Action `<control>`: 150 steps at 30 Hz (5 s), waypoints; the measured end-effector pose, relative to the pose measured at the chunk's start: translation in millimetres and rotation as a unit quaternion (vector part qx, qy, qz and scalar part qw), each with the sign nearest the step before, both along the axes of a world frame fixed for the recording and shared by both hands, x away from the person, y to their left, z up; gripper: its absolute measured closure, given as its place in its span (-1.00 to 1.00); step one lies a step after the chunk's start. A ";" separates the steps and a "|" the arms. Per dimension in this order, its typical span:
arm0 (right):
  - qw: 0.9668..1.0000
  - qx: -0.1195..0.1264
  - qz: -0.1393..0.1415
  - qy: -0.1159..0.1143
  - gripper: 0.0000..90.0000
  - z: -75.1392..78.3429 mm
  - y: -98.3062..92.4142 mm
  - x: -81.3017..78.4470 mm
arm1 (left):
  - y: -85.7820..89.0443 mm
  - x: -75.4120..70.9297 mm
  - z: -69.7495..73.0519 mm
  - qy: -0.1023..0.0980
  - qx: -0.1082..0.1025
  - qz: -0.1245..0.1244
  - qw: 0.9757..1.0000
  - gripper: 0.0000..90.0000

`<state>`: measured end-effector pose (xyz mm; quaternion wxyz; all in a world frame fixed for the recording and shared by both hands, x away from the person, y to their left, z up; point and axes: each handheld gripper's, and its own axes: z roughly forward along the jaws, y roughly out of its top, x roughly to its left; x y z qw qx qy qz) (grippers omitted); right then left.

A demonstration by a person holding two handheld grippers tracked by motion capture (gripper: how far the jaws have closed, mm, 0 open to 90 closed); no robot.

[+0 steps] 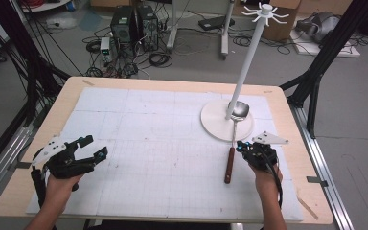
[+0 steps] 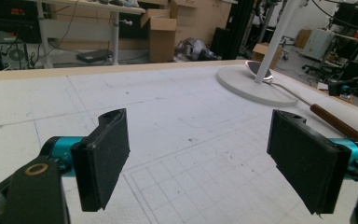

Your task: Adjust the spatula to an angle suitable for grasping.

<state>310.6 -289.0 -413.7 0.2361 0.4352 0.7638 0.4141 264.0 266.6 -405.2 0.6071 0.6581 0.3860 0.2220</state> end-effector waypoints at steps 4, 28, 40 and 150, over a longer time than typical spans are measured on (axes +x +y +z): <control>0.999 -0.020 0.018 0.018 0.97 -6.2 12.2 13.8 | -2.1 0.5 0.1 0.000 0.000 0.000 1.000 -0.52; 0.997 -0.059 -0.018 0.053 0.93 -9.0 12.3 35.1 | -2.6 0.9 -0.2 0.003 0.005 0.000 1.000 -0.51; 0.994 -0.083 -0.027 0.072 0.98 -14.1 11.5 37.8 | -2.5 0.8 -0.4 0.003 0.005 -0.001 1.000 -0.51; 0.983 -0.007 -0.175 -0.046 -0.49 13.4 -77.5 -83.6 | -284.8 69.1 -22.9 0.134 0.139 -0.221 0.956 -0.35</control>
